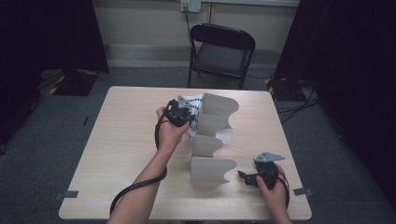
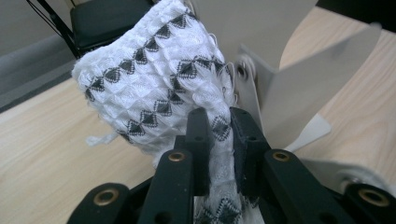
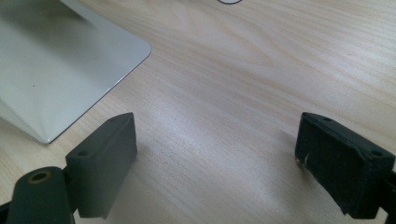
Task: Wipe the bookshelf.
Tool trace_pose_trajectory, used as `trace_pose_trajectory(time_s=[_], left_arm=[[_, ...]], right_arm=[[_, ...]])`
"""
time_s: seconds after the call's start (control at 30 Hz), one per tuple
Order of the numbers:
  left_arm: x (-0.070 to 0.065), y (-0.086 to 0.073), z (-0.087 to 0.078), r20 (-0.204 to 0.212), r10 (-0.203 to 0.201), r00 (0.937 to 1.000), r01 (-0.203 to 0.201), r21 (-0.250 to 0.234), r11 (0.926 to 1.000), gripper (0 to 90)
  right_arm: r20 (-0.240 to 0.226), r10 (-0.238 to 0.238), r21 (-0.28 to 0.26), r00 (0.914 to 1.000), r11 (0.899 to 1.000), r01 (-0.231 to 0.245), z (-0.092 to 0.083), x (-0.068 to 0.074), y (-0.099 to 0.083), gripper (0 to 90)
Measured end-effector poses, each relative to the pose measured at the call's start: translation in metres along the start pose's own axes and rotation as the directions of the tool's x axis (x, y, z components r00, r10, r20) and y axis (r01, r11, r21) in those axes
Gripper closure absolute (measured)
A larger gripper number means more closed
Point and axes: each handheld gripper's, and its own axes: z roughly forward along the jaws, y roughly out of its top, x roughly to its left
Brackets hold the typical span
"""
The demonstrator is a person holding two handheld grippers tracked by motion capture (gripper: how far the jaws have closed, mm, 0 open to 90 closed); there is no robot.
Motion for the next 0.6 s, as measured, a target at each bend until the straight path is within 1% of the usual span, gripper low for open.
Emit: trace_pose_trajectory(time_s=[0.03,0.1,0.13,0.37,0.43,0.47,0.53,0.57,0.6], left_arm=[[0.0,-0.003,0.001,0.003,0.001,1.0,-0.001,0.004,1.0,79.3],[0.0,-0.008,0.005,0.01,-0.014,0.9999,0.014,0.007,0.9999,79.3],[0.0,-0.011,0.006,0.015,-0.01,0.9998,0.01,0.018,0.9998,79.3],[0.0,-0.034,0.016,0.042,-0.045,0.9981,0.043,0.048,0.9979,79.4],[-0.001,-0.04,0.019,0.049,-0.04,0.998,0.037,0.059,0.9976,79.4],[-0.001,-0.043,0.02,0.046,-0.03,0.9985,0.027,0.069,0.9973,79.4],[-0.002,-0.05,0.024,0.049,-0.042,0.9979,0.038,0.08,0.9961,79.3],[-0.002,-0.054,0.025,0.044,-0.043,0.9981,0.039,0.098,0.9944,79.2],[-0.002,-0.058,0.027,0.047,-0.042,0.998,0.037,0.1,0.9943,78.8]], right_arm=[[0.0,0.0,0.0,1.0,1.0,0.0,0.0,0.0,0.0,12.0],[0.0,0.0,0.0,1.0,1.0,0.0,0.0,0.0,0.0,12.0],[0.0,0.0,0.0,1.0,1.0,0.0,0.0,0.0,0.0,12.0],[0.0,0.0,0.0,1.0,1.0,0.0,0.0,0.0,0.0,12.0],[0.0,0.0,0.0,1.0,1.0,0.0,0.0,0.0,0.0,12.0],[0.0,0.0,0.0,1.0,1.0,0.0,0.0,0.0,0.0,12.0],[0.0,0.0,0.0,1.0,1.0,0.0,0.0,0.0,0.0,12.0],[0.0,0.0,0.0,1.0,1.0,0.0,0.0,0.0,0.0,12.0],[0.0,0.0,0.0,1.0,1.0,0.0,0.0,0.0,0.0,12.0]])
